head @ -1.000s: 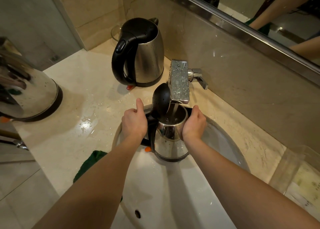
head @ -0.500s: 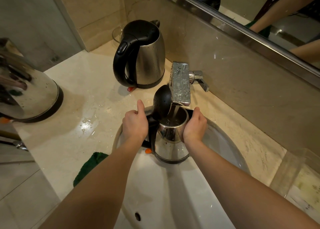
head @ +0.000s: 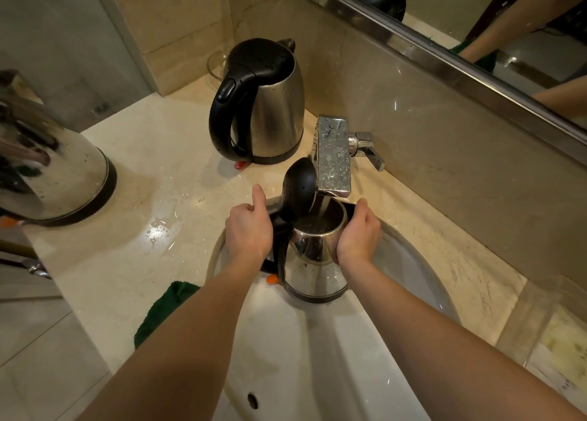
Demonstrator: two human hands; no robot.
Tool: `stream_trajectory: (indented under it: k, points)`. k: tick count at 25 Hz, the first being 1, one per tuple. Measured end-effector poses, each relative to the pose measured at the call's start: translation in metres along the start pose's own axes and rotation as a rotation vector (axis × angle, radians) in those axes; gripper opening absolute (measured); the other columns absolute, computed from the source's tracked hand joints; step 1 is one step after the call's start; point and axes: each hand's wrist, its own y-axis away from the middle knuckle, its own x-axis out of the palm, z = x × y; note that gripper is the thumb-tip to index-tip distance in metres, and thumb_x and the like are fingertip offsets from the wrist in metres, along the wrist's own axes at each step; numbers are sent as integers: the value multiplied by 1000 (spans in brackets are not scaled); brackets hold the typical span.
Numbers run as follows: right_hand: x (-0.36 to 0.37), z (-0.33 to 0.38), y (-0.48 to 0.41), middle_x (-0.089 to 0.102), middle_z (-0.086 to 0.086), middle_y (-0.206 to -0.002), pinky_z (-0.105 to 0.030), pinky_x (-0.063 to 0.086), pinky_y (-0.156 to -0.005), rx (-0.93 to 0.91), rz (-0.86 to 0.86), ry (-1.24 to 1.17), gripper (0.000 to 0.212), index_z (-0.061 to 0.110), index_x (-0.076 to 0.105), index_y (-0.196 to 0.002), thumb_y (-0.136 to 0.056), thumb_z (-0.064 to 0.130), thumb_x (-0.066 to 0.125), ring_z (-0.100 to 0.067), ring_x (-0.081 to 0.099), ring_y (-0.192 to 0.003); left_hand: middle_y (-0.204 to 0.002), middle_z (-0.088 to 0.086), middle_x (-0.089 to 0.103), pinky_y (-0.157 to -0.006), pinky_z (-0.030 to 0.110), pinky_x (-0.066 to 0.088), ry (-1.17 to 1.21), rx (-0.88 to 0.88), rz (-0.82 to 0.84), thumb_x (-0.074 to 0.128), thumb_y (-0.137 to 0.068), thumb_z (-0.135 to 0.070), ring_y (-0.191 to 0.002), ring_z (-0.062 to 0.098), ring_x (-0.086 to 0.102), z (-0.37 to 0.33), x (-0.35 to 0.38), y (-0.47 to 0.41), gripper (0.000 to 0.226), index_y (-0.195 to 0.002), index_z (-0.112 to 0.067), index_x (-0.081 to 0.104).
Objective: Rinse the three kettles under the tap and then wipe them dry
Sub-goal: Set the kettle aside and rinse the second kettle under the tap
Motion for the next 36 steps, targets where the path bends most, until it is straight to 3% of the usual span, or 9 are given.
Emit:
stream_trajectory:
  k: [6, 11, 36]
  points:
    - [2, -4, -2, 54, -9, -69, -37, 38, -65, 8, 6, -1, 46, 13, 50, -62, -101, 36, 38, -20, 48, -67, -59, 4, 41, -57, 33, 35, 13, -3, 6, 30, -102, -55, -55, 16, 41, 1, 0, -1, 59, -59, -14, 37]
    - [1, -4, -2, 43, -4, -62, -35, 32, -62, -10, 12, -6, 46, 15, 40, -59, -101, 34, 39, -18, 38, -61, -61, 6, 41, -56, 33, 34, -3, -4, 0, 29, -102, -55, -56, 17, 42, 0, 0, -1, 59, -60, -13, 37]
    - [1, -6, -4, 46, -6, -64, -35, 33, -61, -25, 18, 28, 46, 13, 44, -61, -102, 34, 39, -18, 40, -62, -58, 5, 39, -55, 31, 34, -2, 7, 1, 31, -102, -54, -53, 16, 39, 2, 1, -2, 59, -60, -13, 36]
